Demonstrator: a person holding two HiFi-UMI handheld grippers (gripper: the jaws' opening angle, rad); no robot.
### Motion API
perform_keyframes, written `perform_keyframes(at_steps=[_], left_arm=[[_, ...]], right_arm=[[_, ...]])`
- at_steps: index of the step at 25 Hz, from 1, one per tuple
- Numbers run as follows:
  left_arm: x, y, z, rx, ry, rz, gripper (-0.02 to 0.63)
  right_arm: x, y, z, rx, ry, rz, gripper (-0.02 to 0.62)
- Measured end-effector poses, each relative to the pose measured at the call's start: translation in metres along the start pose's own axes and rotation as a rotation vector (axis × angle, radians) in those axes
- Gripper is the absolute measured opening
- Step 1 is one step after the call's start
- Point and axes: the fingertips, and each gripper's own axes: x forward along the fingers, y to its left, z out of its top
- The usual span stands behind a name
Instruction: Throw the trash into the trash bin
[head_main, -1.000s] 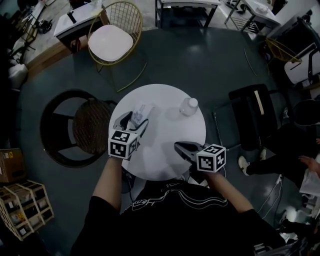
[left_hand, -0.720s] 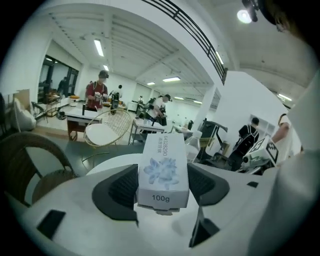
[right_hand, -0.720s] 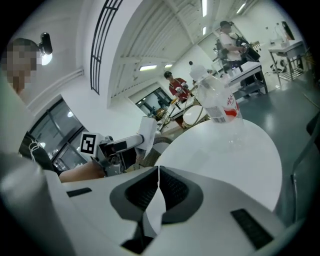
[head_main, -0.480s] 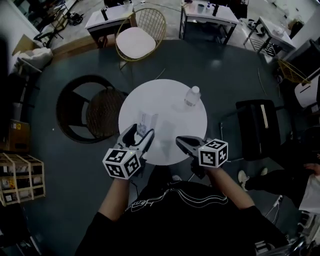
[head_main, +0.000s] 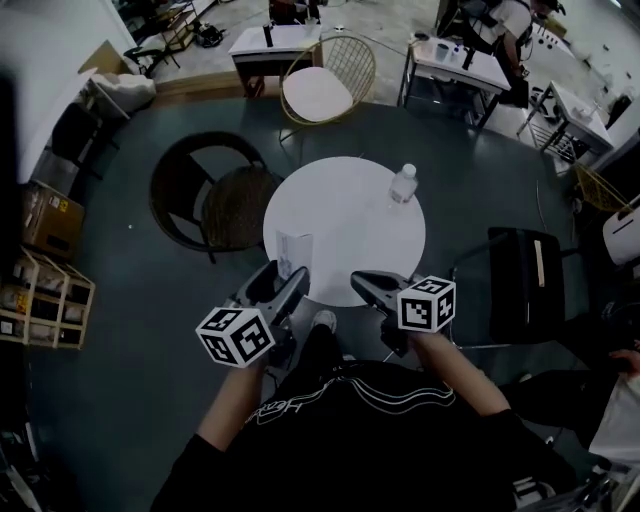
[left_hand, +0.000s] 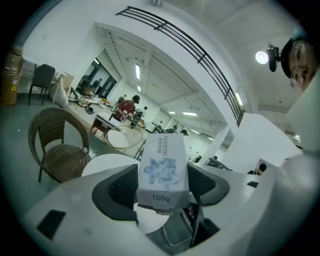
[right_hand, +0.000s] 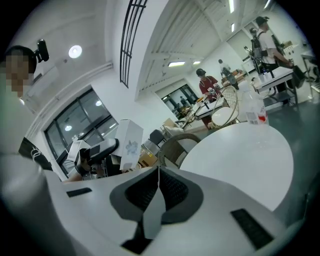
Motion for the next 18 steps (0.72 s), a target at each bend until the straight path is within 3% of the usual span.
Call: perform_keyframes(at_steps=[8, 18], left_arm=[[-0.075, 0.043, 0.000, -0.049, -0.110, 0.144, 0.301], [-0.141, 0.156, -0.006, -0.184, -0.132, 0.297, 0.301]], right_arm=[[0.047, 0.047, -0.011, -0.087, 0.094, 0.090, 0.035], [0.168, 0.080, -0.027, -0.091, 0.245, 0.158, 0.035]])
